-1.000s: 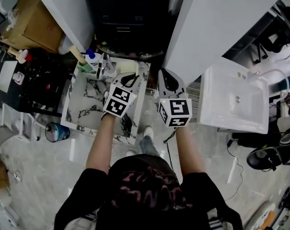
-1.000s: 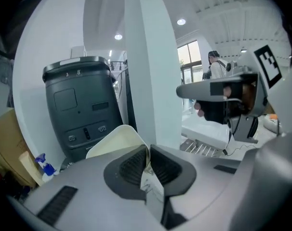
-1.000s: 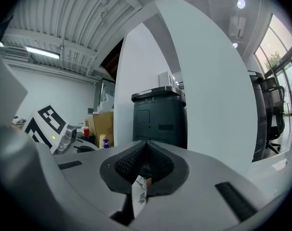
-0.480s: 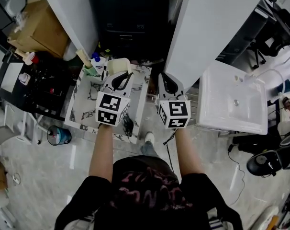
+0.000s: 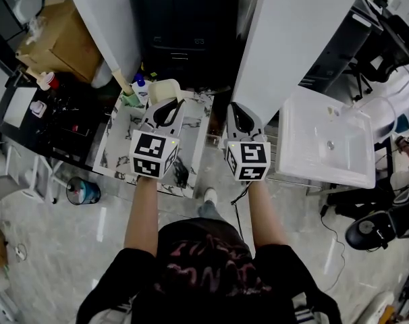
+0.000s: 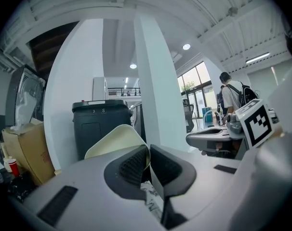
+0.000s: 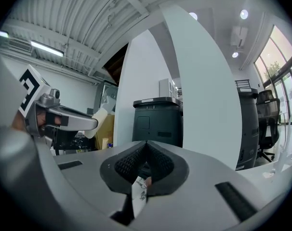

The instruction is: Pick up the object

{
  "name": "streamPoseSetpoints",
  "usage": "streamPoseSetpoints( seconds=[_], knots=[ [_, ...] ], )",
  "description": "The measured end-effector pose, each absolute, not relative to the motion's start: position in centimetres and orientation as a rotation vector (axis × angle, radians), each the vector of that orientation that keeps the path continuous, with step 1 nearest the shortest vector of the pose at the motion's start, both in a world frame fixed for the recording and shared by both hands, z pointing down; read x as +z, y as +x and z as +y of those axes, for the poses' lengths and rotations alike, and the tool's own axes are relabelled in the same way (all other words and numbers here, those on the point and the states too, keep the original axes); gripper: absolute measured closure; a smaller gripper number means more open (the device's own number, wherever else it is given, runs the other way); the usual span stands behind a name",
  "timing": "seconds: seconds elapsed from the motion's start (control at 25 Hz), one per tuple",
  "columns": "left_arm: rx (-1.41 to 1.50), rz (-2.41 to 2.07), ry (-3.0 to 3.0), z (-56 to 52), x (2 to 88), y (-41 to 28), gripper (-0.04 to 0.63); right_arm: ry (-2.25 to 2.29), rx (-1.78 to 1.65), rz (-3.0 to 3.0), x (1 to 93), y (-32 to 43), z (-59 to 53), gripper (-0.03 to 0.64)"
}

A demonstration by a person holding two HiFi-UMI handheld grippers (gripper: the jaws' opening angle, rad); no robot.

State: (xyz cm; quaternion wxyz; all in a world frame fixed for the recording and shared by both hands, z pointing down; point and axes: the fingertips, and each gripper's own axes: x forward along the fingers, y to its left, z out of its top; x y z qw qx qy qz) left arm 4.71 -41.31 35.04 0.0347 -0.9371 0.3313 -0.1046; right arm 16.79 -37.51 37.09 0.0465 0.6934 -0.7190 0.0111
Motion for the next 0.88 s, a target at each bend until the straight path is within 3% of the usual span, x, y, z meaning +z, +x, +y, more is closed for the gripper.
streamPoseSetpoints(
  seconds=[0.88],
  knots=[
    [-0.282, 1.029, -2.883, -39.9, 34.3, 2.6, 0.558, 2.133, -0.017, -2.181, 35.4, 16.0, -36.1, 0.601]
  ],
)
